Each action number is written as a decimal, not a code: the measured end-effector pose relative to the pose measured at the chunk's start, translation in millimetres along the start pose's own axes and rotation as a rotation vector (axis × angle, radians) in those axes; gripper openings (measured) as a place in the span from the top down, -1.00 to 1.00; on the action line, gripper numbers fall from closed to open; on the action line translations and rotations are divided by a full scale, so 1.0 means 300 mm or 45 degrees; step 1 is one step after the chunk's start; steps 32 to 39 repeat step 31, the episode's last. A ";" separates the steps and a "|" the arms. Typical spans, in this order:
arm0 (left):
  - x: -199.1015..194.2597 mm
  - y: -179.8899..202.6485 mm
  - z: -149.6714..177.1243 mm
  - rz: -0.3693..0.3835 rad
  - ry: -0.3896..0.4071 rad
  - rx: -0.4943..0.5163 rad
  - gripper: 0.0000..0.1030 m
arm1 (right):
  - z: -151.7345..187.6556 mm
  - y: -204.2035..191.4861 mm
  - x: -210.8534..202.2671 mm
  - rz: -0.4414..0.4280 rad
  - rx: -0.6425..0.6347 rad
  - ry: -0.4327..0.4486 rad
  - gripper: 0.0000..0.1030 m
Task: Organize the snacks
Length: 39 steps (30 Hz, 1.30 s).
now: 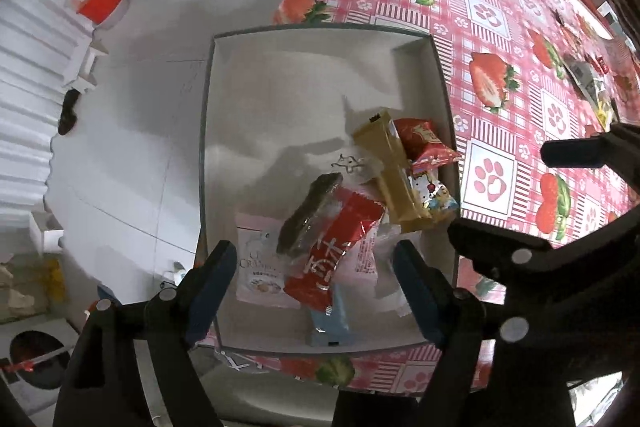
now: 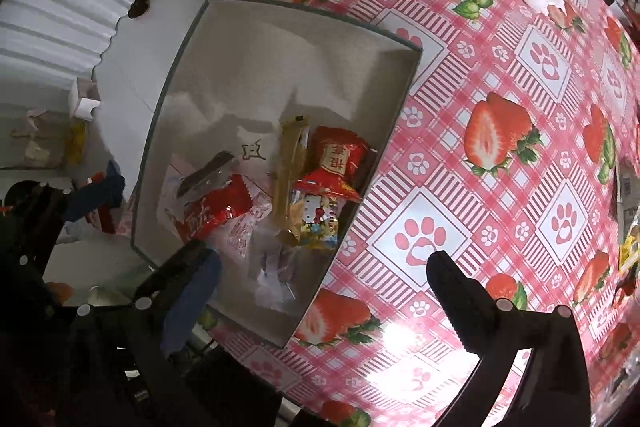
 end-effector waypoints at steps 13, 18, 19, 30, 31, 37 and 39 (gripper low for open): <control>-0.003 0.006 0.002 -0.027 -0.012 0.011 -0.61 | 0.014 0.010 -0.022 0.002 0.020 0.011 -1.00; -0.004 0.010 0.002 -0.040 -0.012 0.016 -0.61 | 0.017 0.014 -0.023 0.003 0.021 0.012 -1.00; -0.004 0.011 0.001 -0.043 -0.013 0.016 -0.61 | 0.017 0.014 -0.023 0.002 0.020 0.012 -1.00; -0.006 0.010 0.002 -0.053 0.020 0.001 -0.61 | 0.020 0.015 -0.022 0.002 0.022 0.008 -1.00; -0.004 0.010 0.002 -0.042 0.014 0.003 -0.61 | 0.020 0.016 -0.023 -0.002 0.027 0.009 -1.00; -0.004 0.010 0.002 -0.042 0.014 0.003 -0.61 | 0.020 0.016 -0.023 -0.002 0.027 0.009 -1.00; -0.004 0.010 0.002 -0.042 0.014 0.003 -0.61 | 0.020 0.016 -0.023 -0.002 0.027 0.009 -1.00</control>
Point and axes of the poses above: each gripper's, at about its wrist camera, not at the fingertips, and x roughly the way its jaws point, y to its right, z to its underside, the point moved 1 cm from there along x, roughly the way its jaws point, and after that the axes turned 5 degrees about -y, right-handed, at the moved point
